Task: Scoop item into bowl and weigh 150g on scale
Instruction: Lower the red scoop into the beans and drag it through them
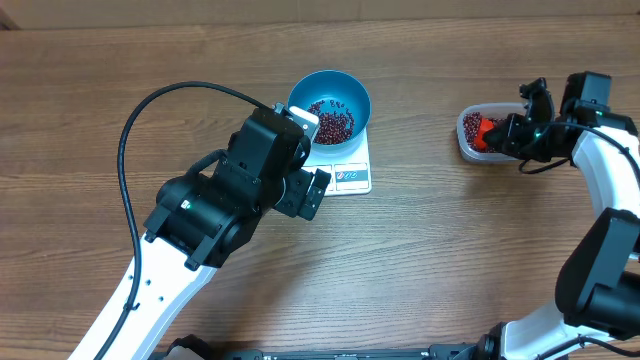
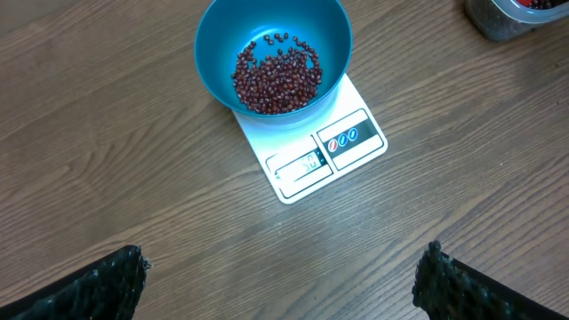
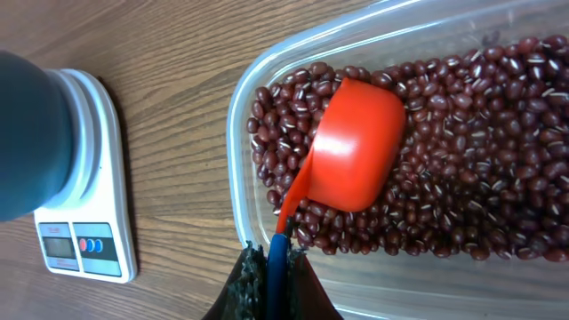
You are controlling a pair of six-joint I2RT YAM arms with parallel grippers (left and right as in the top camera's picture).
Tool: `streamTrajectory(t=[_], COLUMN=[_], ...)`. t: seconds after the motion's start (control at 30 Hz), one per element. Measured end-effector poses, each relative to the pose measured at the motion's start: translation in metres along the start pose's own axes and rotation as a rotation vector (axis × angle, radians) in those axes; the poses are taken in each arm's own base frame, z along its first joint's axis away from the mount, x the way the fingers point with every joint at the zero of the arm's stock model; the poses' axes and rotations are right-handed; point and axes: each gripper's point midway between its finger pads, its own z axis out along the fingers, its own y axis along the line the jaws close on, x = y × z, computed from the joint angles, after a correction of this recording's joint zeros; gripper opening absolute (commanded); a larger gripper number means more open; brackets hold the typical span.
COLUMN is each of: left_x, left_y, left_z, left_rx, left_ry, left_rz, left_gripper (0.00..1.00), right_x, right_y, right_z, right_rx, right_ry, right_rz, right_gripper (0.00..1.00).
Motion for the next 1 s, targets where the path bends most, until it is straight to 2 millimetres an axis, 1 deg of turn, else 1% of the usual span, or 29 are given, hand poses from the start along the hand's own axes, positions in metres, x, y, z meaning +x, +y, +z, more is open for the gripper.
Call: streamTrajectory(t=[0.33, 0.63, 1.0], left_x=[0.0000, 0.0000, 0.0000], left_y=[0.0000, 0.0000, 0.0000], left_z=[0.0000, 0.0000, 0.0000], left_rx=[0.000, 0.000, 0.000], left_ry=[0.000, 0.000, 0.000], left_rz=[0.000, 0.000, 0.000], left_gripper=[1.00, 1.00, 1.00], right_x=[0.0028, 0.0029, 0.0050], right_y=[0.0011, -0.0047, -0.0032], right_z=[-0.0008, -0.0076, -0.0083], right_rx=[-0.025, -0.082, -0.098], right_ry=[0.009, -0.001, 0.005], right_rz=[0.013, 0.062, 0.062], right_gripper=[0.04, 0.04, 0.04])
